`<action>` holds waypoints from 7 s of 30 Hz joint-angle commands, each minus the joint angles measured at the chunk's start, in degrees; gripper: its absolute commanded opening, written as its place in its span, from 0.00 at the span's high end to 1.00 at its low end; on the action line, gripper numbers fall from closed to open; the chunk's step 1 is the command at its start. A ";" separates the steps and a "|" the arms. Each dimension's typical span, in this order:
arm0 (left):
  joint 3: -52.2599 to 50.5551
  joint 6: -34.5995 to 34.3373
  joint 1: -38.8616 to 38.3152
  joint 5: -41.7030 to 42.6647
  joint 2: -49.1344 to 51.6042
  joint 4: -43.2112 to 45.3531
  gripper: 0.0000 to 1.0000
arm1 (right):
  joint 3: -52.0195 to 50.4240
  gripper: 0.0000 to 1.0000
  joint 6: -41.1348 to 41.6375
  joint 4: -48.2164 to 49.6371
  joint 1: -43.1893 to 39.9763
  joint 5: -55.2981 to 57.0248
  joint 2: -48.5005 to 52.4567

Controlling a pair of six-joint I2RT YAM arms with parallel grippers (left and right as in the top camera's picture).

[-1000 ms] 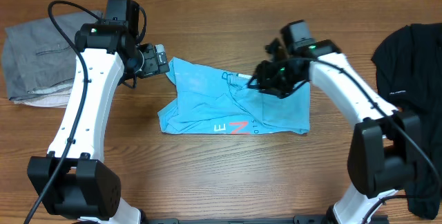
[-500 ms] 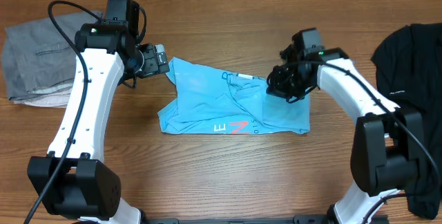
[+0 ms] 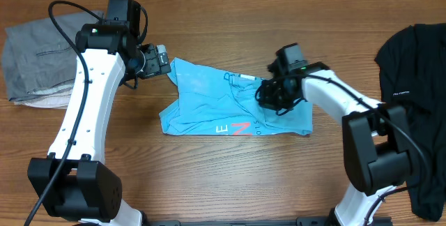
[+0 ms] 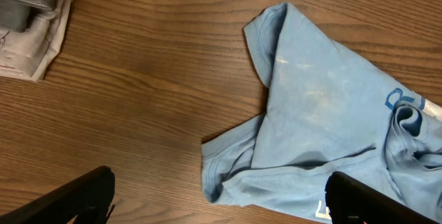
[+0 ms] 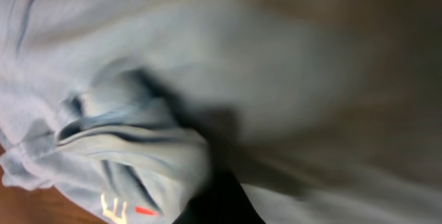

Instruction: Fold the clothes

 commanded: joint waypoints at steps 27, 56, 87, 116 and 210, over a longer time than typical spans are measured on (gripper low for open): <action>0.55 -0.35 -0.11 -0.55 -0.57 -0.11 0.00 | 8.44 0.96 -3.21 -3.26 2.93 0.31 -2.08; 0.55 -0.33 -0.11 -0.57 -0.57 -0.13 0.00 | 14.36 0.75 -5.44 2.73 0.11 -3.72 -3.74; 0.55 -0.35 -0.11 -0.57 -0.57 -0.13 0.00 | -10.36 0.46 -10.78 -0.20 -18.51 8.09 -7.61; 0.55 -0.35 -0.11 -0.57 -0.57 -0.13 0.00 | 19.37 0.96 -10.84 -35.23 -43.69 4.63 -8.68; 0.55 -0.35 -0.11 -0.57 -0.57 -0.13 0.00 | 8.57 0.96 -7.78 -18.67 2.19 -4.07 3.74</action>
